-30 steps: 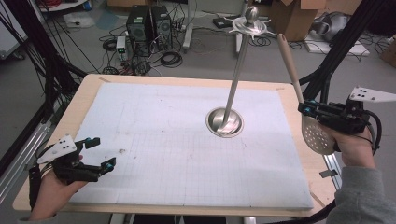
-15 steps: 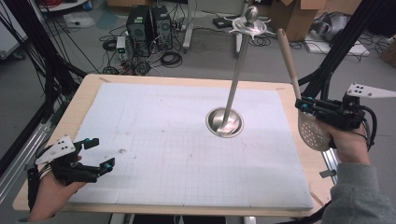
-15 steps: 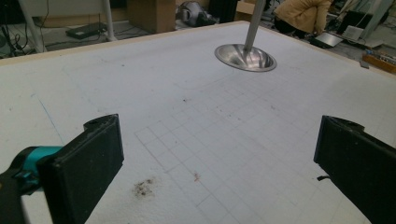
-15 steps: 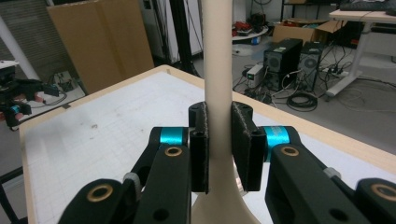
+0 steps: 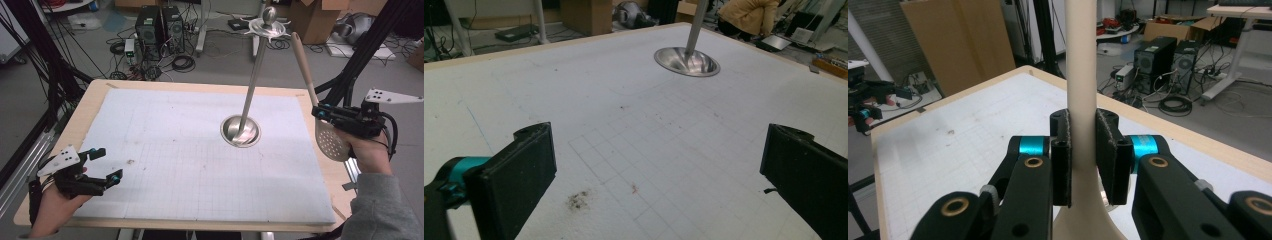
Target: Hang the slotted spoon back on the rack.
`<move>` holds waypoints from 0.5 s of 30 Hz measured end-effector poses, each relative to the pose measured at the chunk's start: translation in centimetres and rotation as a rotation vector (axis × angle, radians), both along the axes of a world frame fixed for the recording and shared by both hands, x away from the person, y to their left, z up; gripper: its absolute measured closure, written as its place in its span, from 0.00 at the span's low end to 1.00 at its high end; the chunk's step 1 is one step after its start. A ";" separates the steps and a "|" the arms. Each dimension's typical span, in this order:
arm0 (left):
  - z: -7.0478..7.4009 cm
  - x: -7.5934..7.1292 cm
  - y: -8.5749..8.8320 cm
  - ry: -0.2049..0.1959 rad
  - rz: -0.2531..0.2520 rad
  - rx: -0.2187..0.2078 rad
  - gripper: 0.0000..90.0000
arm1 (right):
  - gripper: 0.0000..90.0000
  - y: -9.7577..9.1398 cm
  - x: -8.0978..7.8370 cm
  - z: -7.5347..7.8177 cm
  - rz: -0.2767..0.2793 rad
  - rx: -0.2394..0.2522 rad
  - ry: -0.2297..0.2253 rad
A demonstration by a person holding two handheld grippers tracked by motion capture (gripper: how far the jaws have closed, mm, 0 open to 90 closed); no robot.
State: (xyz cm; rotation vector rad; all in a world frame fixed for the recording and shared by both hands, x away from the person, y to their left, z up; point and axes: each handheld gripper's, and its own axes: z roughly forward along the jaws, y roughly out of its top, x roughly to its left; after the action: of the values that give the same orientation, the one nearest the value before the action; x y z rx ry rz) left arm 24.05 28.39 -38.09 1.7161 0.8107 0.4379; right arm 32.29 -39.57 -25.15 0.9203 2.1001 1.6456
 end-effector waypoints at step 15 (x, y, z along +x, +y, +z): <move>0.0 -0.1 0.1 0.000 0.001 0.001 0.02 | 0.87 1.6 0.8 -0.5 0.006 -0.028 0.022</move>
State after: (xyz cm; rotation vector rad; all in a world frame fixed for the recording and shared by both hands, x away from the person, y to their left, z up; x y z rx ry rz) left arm 23.96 28.45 -38.05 1.7165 0.8117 0.4388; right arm 33.13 -37.96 -25.70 0.9284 2.1370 1.6124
